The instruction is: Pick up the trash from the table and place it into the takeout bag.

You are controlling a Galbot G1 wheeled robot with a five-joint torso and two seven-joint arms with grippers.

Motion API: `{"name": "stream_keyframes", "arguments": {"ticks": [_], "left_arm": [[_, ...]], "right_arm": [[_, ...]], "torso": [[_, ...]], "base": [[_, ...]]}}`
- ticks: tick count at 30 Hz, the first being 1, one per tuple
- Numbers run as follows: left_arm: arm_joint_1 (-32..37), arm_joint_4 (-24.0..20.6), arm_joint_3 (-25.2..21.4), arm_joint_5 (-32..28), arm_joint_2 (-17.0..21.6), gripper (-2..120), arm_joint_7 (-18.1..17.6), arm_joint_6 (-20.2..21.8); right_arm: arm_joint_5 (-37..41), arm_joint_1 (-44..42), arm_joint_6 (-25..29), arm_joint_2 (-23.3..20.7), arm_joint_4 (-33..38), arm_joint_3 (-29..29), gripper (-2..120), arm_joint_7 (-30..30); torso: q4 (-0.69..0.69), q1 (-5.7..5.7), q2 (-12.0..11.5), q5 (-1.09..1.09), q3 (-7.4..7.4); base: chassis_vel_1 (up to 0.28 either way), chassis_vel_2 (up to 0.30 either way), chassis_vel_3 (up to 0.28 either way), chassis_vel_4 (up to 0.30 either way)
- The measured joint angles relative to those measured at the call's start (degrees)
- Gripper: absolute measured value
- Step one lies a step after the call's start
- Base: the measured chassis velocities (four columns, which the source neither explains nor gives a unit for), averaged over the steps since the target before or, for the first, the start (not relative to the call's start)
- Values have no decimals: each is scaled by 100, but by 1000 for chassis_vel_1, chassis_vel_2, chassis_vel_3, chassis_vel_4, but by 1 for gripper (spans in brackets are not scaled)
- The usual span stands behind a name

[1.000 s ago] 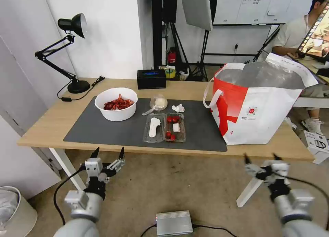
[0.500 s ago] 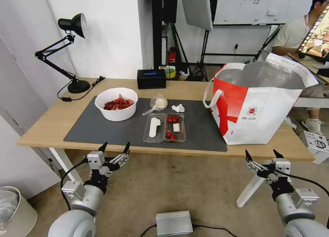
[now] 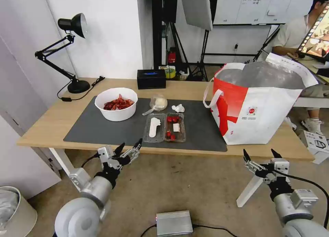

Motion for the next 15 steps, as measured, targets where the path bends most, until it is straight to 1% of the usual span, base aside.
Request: {"name": "stream_keyframes", "arguments": {"ticks": [1,2,4,5,6,7,9,10,11,12,13,15], "left_arm": [[-105,46,18,-251,110,100,-34,41],[-105,46,18,-251,110,100,-34,41],[-321,128,94,-747,327,100,-125,99],[-321,128,94,-747,327,100,-125,99],[-418,147,166,-987,414,100,-231,125],[-418,147,166,-987,414,100,-231,125],[-550,183,318,-1262,496,100,-364,147],[-550,183,318,-1262,496,100,-364,147],[-639,203,430,-1445,509,100,-472,150],[-730,205,530,-1660,495,100,-655,149],[-730,205,530,-1660,495,100,-655,149],[-874,228,675,-2000,434,100,-947,141]], "right_arm": [[26,-3,0,-22,0,0,100,0],[26,-3,0,-22,0,0,100,0],[213,22,-125,-97,29,-11,100,158],[213,22,-125,-97,29,-11,100,158],[377,60,-249,-163,57,-15,100,245],[377,60,-249,-163,57,-15,100,245],[718,139,-423,-268,118,-15,100,348],[718,139,-423,-268,118,-15,100,348],[925,182,-519,-323,169,-13,100,397],[1024,216,-570,-361,199,-9,100,425],[1024,216,-570,-361,199,-9,100,425],[1146,246,-630,-401,247,-12,100,453]], "torso": [[0,0,0,0,0],[0,0,0,0,0],[-1,0,0,1,0],[-1,0,0,1,0],[0,0,0,0,0],[0,0,0,0,0],[0,0,0,1,0],[0,0,0,1,0],[1,0,0,0,0],[0,0,0,1,0],[0,0,0,1,0],[0,0,0,1,0]], "base": [[0,0,0,0],[0,0,0,0],[0,0,0,0],[0,0,0,0],[0,0,0,0],[0,0,0,0],[0,0,0,0],[0,0,0,0],[0,0,0,0],[0,0,0,0],[0,0,0,0],[0,0,0,0]]}}
